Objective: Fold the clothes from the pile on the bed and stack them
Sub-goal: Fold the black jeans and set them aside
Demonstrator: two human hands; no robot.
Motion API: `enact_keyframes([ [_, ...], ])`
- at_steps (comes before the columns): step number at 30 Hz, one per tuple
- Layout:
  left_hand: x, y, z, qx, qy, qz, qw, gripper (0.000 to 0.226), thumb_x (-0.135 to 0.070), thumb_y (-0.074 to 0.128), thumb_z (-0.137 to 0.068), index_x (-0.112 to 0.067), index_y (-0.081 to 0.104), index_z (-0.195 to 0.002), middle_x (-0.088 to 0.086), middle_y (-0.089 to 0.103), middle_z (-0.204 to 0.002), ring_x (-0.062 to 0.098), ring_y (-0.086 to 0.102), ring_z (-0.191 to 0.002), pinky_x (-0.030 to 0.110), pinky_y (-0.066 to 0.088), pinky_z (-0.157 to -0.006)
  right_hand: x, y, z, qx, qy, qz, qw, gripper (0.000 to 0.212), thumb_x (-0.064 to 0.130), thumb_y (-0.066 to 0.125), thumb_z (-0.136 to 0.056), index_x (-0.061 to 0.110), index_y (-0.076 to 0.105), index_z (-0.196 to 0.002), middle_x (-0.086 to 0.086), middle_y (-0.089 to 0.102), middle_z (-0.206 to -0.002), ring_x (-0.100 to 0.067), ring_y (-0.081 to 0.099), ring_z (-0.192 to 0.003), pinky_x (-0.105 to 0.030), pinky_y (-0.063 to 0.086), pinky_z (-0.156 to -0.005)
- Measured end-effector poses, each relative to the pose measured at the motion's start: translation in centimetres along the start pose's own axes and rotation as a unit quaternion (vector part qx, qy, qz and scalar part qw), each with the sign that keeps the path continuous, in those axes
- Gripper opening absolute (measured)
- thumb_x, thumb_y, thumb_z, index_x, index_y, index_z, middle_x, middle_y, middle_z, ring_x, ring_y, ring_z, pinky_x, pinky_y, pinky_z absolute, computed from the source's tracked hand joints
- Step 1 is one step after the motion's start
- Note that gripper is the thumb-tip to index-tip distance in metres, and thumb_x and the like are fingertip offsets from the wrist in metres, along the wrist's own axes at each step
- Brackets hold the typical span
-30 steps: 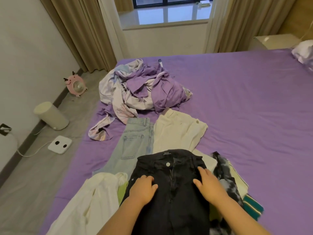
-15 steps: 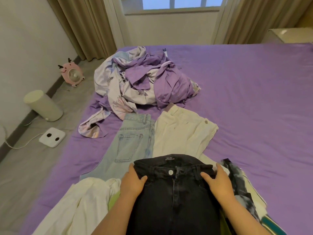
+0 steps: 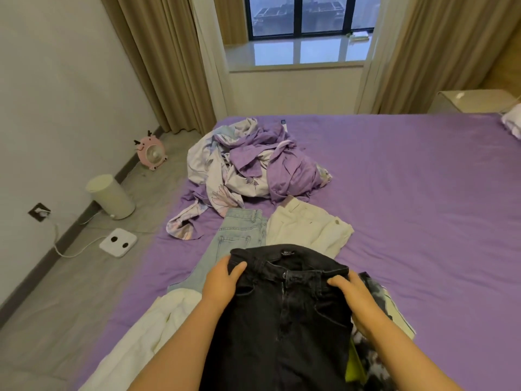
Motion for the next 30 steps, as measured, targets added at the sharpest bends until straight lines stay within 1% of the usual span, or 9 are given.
enact_keyframes([
  [2, -1.8, -2.1, 2.4, -0.014, 0.015, -0.003, 1.000, 0.038, -0.035, 0.055, -0.095, -0.013, 0.057, -0.127, 0.006, 0.063, -0.123, 0.025, 0.057, -0.113, 0.026, 0.039, -0.084, 1.2, -0.3, 2.2, 0.020, -0.015, -0.001, 1.000, 0.028, 0.019, 0.060, -0.091, 0.015, 0.053, -0.118, -0.005, 0.064, -0.111, -0.023, 0.063, -0.098, -0.038, 0.052, -0.083],
  [4, -3.6, -4.2, 5.1, -0.031, 0.024, 0.001, 0.999, 0.042, -0.036, 0.053, -0.096, -0.014, 0.054, -0.132, 0.006, 0.061, -0.128, 0.026, 0.055, -0.118, 0.029, 0.041, -0.091, 2.7, -1.1, 4.8, 0.024, -0.045, 0.003, 0.999, 0.032, 0.020, 0.061, -0.092, 0.018, 0.046, -0.121, -0.001, 0.059, -0.112, -0.021, 0.060, -0.101, -0.038, 0.049, -0.088],
  [7, -6.2, -7.8, 9.1, -0.051, 0.043, 0.011, 0.998, 0.041, -0.035, 0.051, -0.097, -0.015, 0.052, -0.134, 0.006, 0.060, -0.129, 0.027, 0.054, -0.119, 0.030, 0.040, -0.091, 5.3, -2.5, 8.6, 0.022, -0.090, 0.009, 0.996, 0.034, 0.019, 0.061, -0.092, 0.023, 0.040, -0.119, 0.002, 0.053, -0.108, -0.016, 0.057, -0.095, -0.036, 0.047, -0.083],
  [10, -8.5, -11.6, 13.1, -0.082, 0.041, 0.023, 0.996, 0.045, -0.033, 0.052, -0.097, -0.010, 0.049, -0.136, 0.011, 0.057, -0.133, 0.029, 0.052, -0.123, 0.034, 0.039, -0.098, 8.2, -3.7, 12.3, 0.020, -0.146, 0.018, 0.989, 0.038, 0.014, 0.064, -0.090, 0.019, 0.039, -0.119, -0.001, 0.050, -0.114, -0.021, 0.054, -0.100, -0.035, 0.046, -0.082],
  [14, -11.3, -16.5, 18.3, -0.119, 0.042, 0.056, 0.990, 0.031, -0.023, 0.056, -0.096, -0.003, 0.057, -0.119, 0.017, 0.062, -0.117, 0.032, 0.058, -0.108, 0.036, 0.045, -0.089, 11.9, -4.5, 18.1, 0.023, -0.203, 0.012, 0.979, 0.049, 0.009, 0.067, -0.087, 0.012, 0.041, -0.128, -0.006, 0.052, -0.121, -0.022, 0.054, -0.103, -0.032, 0.046, -0.082],
  [18, -14.4, -20.8, 24.0, -0.144, 0.059, 0.084, 0.984, 0.028, -0.027, 0.060, -0.093, -0.006, 0.059, -0.111, 0.014, 0.064, -0.110, 0.031, 0.060, -0.101, 0.043, 0.049, -0.092, 15.4, -5.6, 24.8, 0.031, -0.257, 0.040, 0.965, 0.034, 0.015, 0.066, -0.089, 0.013, 0.054, -0.121, -0.008, 0.061, -0.116, -0.024, 0.059, -0.100, -0.035, 0.047, -0.083],
  [23, -18.4, -23.6, 31.4, -0.106, 0.114, 0.132, 0.979, 0.031, -0.037, 0.062, -0.090, -0.012, 0.058, -0.109, 0.009, 0.065, -0.111, 0.026, 0.061, -0.100, 0.045, 0.049, -0.095, 18.4, -8.8, 34.0, -0.022, -0.330, 0.059, 0.942, 0.035, 0.021, 0.069, -0.087, 0.012, 0.055, -0.119, -0.004, 0.062, -0.107, -0.017, 0.060, -0.092, -0.029, 0.047, -0.075],
  [26, -19.9, -23.9, 35.9, -0.072, 0.122, 0.169, 0.975, 0.042, -0.044, 0.058, -0.092, -0.009, 0.057, -0.116, 0.008, 0.063, -0.113, 0.024, 0.061, -0.100, 0.038, 0.049, -0.087, 18.9, -11.4, 39.4, -0.066, -0.357, 0.075, 0.929, 0.034, 0.022, 0.073, -0.084, 0.013, 0.057, -0.113, 0.001, 0.063, -0.098, -0.008, 0.059, -0.084, -0.022, 0.045, -0.064],
  [30, -22.5, -23.7, 41.8, -0.014, 0.139, 0.217, 0.966, 0.039, -0.035, 0.048, -0.096, -0.004, 0.061, -0.116, 0.015, 0.065, -0.113, 0.028, 0.063, -0.098, 0.036, 0.051, -0.087, 19.5, -15.7, 46.3, -0.134, -0.379, 0.120, 0.908, 0.043, 0.028, 0.079, -0.077, 0.013, 0.056, -0.109, 0.000, 0.063, -0.099, -0.018, 0.060, -0.091, -0.032, 0.047, -0.076],
])
Point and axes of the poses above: each hand's wrist, its own z-axis away from the middle knuckle, its own y-axis out of the palm, x = y × z, the point moved 4 cm from there along -z, towards the middle knuckle
